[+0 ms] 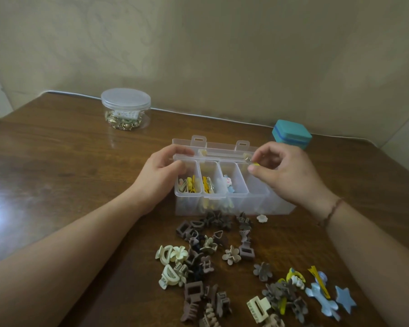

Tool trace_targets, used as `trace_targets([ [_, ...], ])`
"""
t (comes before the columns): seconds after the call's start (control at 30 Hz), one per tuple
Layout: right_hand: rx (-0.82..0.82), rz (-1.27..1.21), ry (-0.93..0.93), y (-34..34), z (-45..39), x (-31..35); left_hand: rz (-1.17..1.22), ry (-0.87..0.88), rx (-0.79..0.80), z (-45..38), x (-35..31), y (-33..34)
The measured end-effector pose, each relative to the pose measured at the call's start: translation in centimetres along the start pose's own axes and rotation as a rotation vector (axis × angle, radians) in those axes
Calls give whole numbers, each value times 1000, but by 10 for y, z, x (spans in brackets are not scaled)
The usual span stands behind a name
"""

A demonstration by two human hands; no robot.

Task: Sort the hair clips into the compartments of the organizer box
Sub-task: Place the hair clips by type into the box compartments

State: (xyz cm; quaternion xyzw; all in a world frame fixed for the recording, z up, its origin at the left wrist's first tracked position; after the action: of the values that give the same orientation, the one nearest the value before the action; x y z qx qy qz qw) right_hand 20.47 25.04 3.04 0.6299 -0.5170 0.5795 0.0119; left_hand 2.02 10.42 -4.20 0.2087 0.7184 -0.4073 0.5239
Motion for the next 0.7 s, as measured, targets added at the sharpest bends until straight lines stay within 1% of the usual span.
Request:
trace_targets([
  [0.1,-5,-6,6,1,3,3,-4,5,-7,0,-1,1],
  [0.23,-22,-214,32,16,0,14,-9,-5,-2,-1,0,1],
  [0.33,-34,-264,39,33,-6,26,-14,-12,0,-1,0,0],
  [0.4,-15,-228,27,43,-8,33,-22,-7,-9,-1,1,0],
  [0.53,91,-84,-51,47,-1,41,-54,4,-28,-1,2,-2],
  [0.63,98,-33,-146,23,14,46,-72,8,-50,-1,1,-2],
  [0.7,145,21,-187,2,30,44,-81,8,-62,-1,0,-2],
])
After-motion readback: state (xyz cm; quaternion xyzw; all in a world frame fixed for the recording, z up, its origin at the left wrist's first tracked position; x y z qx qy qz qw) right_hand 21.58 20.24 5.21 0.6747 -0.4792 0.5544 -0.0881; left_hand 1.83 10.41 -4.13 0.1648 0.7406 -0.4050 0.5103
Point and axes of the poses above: each hand's wrist, its own z-axis away from the middle knuckle, its own y-axis out of the palm, x = y × z, the point moved 3 cm from there along -z, towards the middle knuckle, and after that the axes turned 15 degrees about -z, right-handed, at the moved point
